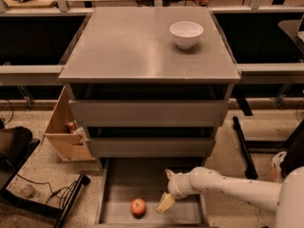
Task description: Pick apple from bottom drawer and place on counter
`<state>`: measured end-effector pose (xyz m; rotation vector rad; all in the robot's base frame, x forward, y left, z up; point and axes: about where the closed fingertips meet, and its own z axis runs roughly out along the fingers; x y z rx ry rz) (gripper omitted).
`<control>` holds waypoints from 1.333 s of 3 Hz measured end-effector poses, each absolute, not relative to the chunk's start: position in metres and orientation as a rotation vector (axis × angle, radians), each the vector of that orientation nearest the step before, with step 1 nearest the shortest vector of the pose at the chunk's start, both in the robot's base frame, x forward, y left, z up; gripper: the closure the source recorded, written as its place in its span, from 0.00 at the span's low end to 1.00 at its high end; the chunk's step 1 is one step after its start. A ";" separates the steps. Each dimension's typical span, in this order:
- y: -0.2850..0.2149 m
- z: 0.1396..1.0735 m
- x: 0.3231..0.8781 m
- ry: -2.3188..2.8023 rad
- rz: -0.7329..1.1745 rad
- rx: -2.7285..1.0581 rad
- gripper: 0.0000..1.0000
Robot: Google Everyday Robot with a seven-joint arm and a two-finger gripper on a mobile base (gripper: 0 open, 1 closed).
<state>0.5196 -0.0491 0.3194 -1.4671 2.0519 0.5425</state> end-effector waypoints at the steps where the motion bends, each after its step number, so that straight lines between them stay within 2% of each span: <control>1: -0.015 0.258 0.528 2.012 0.668 -1.509 0.00; 2: 0.011 0.196 0.524 1.982 0.789 -1.516 0.00; 4: 0.033 0.131 0.525 1.960 0.901 -1.486 0.00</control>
Offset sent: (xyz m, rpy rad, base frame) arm 0.0273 0.0777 -0.2050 0.2028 0.1341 0.1230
